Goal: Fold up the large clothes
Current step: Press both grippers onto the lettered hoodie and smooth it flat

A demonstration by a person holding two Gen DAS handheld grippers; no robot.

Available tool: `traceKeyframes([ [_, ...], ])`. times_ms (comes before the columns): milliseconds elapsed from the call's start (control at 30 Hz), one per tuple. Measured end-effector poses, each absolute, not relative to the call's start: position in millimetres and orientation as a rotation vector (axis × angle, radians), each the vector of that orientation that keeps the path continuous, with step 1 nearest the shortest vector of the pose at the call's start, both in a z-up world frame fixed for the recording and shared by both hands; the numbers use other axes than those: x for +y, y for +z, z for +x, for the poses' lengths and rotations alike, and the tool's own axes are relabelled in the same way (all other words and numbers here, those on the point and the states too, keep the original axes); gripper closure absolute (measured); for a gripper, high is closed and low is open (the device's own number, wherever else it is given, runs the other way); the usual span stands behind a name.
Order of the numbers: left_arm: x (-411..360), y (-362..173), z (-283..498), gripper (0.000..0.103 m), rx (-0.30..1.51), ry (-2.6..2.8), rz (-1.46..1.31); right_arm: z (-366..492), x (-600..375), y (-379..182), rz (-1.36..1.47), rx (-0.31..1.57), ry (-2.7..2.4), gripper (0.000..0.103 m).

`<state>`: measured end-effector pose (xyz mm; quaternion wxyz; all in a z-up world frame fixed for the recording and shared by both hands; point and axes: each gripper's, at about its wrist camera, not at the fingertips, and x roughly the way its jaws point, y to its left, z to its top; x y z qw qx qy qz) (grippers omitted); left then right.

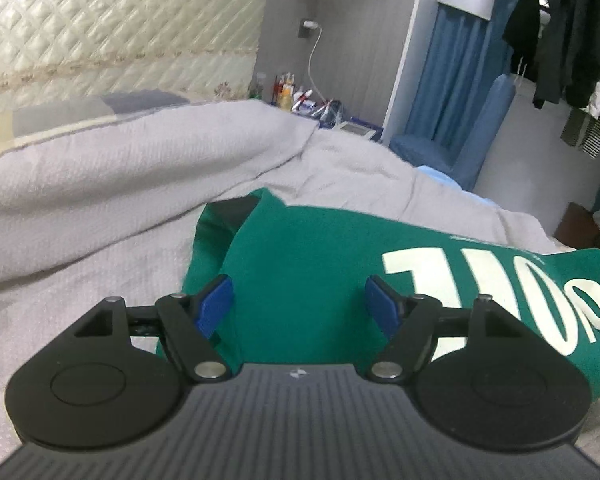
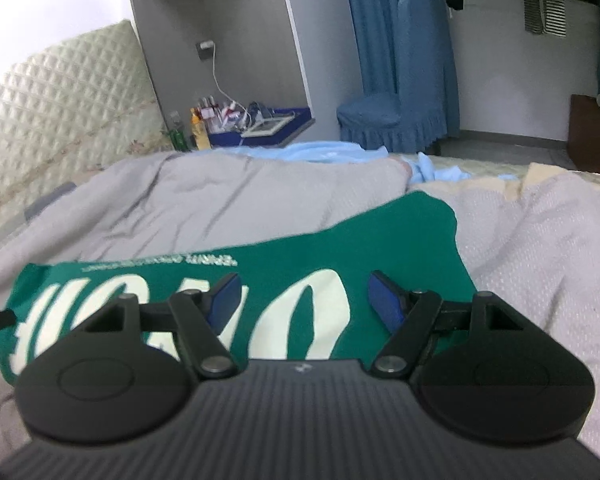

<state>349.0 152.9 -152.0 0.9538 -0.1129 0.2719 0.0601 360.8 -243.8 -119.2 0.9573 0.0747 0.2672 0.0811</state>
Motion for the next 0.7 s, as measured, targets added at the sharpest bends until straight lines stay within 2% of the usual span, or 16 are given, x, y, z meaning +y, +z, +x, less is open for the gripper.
traceKeyframes([
  [367,191,-191,382,0.019,0.663,0.095,-0.471,405,-231,-161,0.073,0.654,0.133,0.035],
  [533,168,-181,381,0.019,0.619,0.122,-0.294,406,-227,-165,0.06,0.643,0.122,0.035],
  [700,170,-168,367,0.02,0.586,0.139,-0.314,393,-222,-155,0.037,0.604,0.094,0.036],
])
